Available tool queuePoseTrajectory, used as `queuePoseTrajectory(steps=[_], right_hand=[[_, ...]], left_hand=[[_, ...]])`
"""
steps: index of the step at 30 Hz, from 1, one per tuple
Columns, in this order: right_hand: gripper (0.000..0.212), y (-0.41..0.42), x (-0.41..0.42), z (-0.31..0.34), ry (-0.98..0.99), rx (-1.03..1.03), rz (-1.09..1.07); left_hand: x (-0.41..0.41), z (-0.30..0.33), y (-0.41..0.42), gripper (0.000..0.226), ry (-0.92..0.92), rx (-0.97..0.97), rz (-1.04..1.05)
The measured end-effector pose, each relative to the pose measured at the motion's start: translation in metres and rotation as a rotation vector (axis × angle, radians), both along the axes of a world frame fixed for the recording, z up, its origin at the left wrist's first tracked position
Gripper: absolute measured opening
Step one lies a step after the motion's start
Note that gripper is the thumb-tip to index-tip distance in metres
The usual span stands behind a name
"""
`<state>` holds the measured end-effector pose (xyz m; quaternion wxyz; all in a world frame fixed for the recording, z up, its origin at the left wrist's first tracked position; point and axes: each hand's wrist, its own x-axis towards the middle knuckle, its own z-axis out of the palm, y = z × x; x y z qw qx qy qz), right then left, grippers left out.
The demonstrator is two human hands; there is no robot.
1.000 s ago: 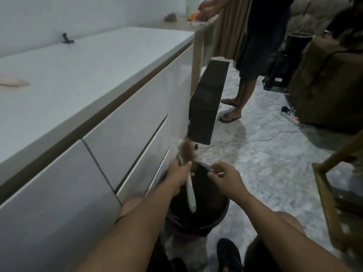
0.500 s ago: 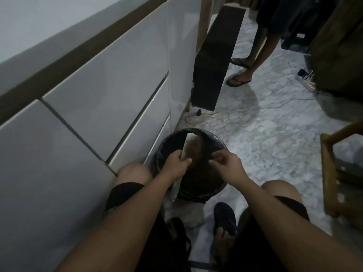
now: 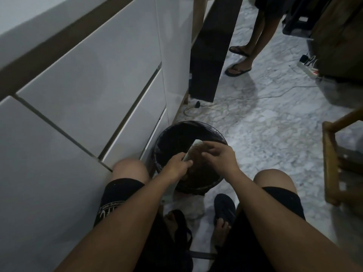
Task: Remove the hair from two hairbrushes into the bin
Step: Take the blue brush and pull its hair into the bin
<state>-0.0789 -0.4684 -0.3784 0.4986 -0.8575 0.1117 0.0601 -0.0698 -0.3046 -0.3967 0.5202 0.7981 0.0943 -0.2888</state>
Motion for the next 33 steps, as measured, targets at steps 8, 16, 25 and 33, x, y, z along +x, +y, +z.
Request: queuePoseTrajectory(steps=[8, 16, 25, 33], right_hand=[[0.012, -0.009, 0.004, 0.002, -0.013, 0.218, -0.357], [0.03, -0.011, -0.002, 0.012, 0.105, 0.476, -0.335], [0.014, -0.004, -0.008, 0.015, 0.054, 0.37, -0.259], [0.013, -0.018, -0.004, 0.016, 0.084, 0.652, -0.592]], left_hand=[[0.003, 0.003, 0.003, 0.02, 0.039, -0.108, 0.085], [0.001, 0.007, 0.003, 0.022, 0.075, -0.144, 0.083], [-0.004, 0.006, 0.004, 0.022, -0.035, -0.057, -0.025], [-0.001, 0.005, 0.003, 0.02, -0.079, -0.077, 0.124]])
